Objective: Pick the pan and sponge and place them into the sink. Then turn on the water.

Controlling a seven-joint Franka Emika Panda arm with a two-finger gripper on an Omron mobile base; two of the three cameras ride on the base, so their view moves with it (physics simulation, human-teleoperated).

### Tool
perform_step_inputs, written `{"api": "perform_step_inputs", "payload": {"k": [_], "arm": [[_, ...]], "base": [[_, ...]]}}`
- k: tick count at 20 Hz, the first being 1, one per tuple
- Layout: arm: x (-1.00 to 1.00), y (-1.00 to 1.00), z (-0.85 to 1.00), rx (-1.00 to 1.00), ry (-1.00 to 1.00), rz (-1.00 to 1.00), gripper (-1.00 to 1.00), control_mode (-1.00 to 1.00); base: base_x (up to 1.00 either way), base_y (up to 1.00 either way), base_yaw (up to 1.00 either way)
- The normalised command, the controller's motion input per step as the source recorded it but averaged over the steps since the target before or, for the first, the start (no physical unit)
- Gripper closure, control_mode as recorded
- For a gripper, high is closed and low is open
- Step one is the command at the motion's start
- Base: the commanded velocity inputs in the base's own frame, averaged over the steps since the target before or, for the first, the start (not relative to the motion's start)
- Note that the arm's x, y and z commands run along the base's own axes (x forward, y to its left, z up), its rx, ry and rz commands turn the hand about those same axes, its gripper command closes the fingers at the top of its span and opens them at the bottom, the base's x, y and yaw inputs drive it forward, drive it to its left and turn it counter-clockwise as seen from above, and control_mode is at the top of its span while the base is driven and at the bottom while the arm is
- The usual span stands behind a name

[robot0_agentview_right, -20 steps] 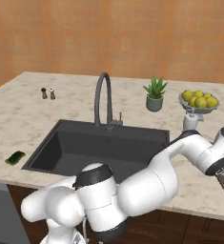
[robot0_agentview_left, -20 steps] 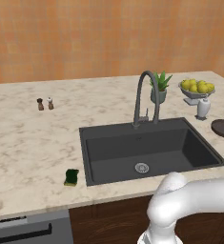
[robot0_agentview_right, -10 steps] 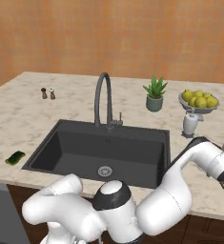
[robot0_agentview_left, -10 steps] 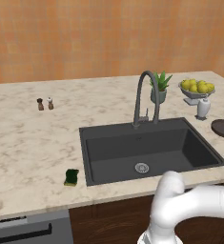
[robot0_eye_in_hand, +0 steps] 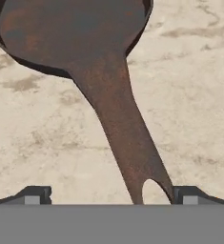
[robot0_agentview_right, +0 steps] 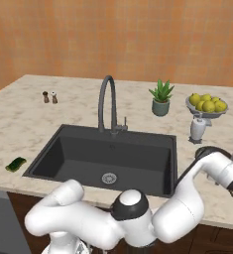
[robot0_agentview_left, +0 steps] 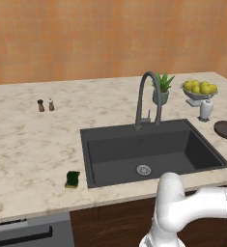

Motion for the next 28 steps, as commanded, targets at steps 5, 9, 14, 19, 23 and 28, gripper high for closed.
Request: {"api": "perform_step_inputs", "payload": {"k": [5, 9, 14, 19, 23, 28], "arm": [[0.46, -0.41, -0.34, 0.0, 0.0, 0.15, -1.0, -1.0], [0.36, -0.33, -0.4, -0.01, 0.0, 0.14, -1.0, -1.0], [0.05, -0.03, -0.53, -0.09, 0.0, 0.05, -1.0, -1.0], [-0.03, 0.38, -0.74, -0.13, 0.08, 0.0, 1.0, -1.0], [-0.08, 0.51, -0.9, 0.01, 0.05, 0.02, 1.0, -1.0], [-0.03, 0.7, -0.63, 0.02, 0.0, 0.14, 1.0, -1.0]], "base": [[0.0, 0.0, 0.0], [0.0, 0.0, 0.0], [0.0, 0.0, 0.0], [0.0, 0.0, 0.0], [0.0, 0.0, 0.0], [0.0, 0.0, 0.0]]}}
